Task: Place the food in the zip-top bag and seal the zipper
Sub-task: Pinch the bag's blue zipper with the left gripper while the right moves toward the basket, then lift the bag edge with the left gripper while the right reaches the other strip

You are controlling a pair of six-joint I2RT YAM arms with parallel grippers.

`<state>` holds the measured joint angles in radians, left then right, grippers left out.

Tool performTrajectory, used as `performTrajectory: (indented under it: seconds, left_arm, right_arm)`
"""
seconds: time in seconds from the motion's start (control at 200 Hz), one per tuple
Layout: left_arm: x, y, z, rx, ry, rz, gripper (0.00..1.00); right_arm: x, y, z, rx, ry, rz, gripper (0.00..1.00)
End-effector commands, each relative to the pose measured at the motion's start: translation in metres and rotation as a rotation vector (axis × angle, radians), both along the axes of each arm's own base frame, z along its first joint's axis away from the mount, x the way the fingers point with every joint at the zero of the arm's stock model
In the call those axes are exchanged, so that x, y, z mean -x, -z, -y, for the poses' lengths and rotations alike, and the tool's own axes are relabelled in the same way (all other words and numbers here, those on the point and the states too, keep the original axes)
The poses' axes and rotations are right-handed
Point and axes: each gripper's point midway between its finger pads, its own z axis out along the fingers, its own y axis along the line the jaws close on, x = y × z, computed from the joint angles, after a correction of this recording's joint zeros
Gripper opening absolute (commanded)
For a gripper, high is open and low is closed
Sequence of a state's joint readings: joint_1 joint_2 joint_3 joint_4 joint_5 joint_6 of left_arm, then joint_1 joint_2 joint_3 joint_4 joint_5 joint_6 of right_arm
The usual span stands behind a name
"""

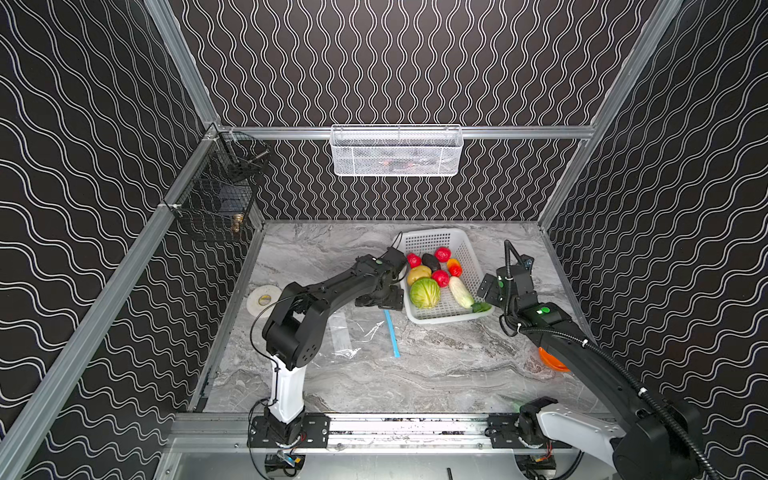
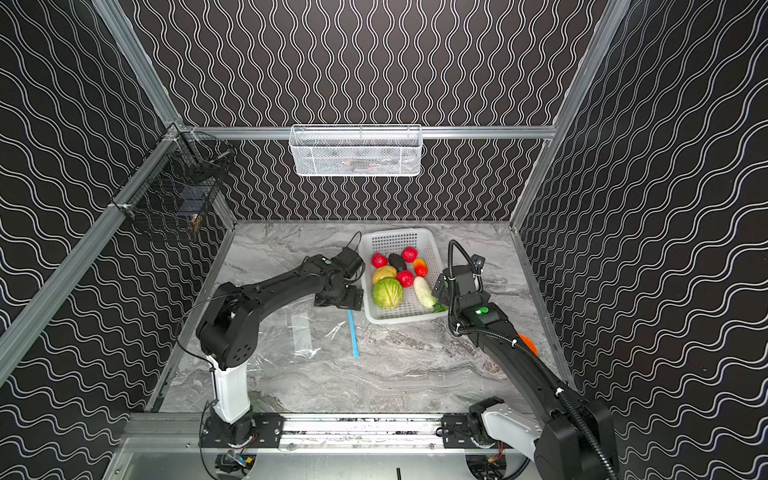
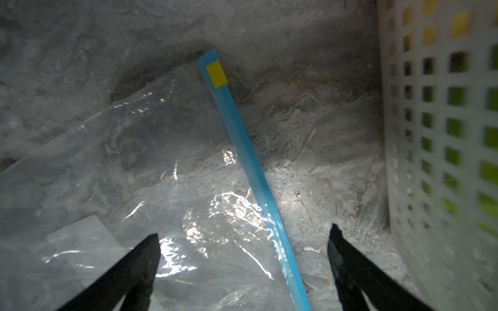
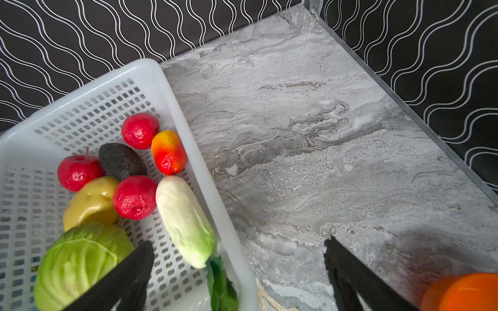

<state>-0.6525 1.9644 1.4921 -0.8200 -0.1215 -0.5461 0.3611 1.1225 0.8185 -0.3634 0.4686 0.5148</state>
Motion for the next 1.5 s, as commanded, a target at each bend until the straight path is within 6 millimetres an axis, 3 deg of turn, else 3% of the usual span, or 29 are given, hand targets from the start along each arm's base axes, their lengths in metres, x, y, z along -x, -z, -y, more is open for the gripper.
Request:
performTrajectory:
  seconds: [0.0,0.155,0.495,0.876,1.086,1.181,1.471,1.496]
  left_arm:
    - [0.003,0.007,0.006,0.008,0.01,-0.019,0.99]
    - [0.005,0.017,0.009,-0.014,0.026,-0.04,0.98]
    - [0.009,0.033,0.008,-0.049,0.034,-0.074,0.84]
    - [0.01,0.038,0.005,-0.064,0.044,-0.078,0.25]
    - [0.008,0.029,0.002,-0.073,0.057,-0.051,0.09]
    - [0.006,0.019,0.004,-0.057,0.085,-0.031,0.0]
    - [-0.009,-0.022,0.0,-0.076,0.145,0.098,0.0]
    - [-0.01,-0.025,-0.001,-0.08,0.151,0.107,0.0]
  right_arm:
    - [0.001,-0.001,0.001,0.002,0.011,-0.011,0.99]
    - [0.002,0.003,0.0,-0.011,0.014,-0.014,0.99]
    - [0.0,-0.002,0.0,-0.007,0.009,-0.002,0.99]
    - [0.001,-0.006,-0.001,-0.011,0.004,-0.001,0.99]
    - [0.001,-0.015,-0.004,-0.032,-0.009,0.022,0.99]
    - [-0.001,-0.019,-0.012,-0.074,-0.037,0.032,0.99]
    - [-0.003,-0.028,-0.063,-0.253,-0.167,0.075,0.99]
    - [0.0,-0.029,-0.076,-0.267,-0.206,0.075,0.99]
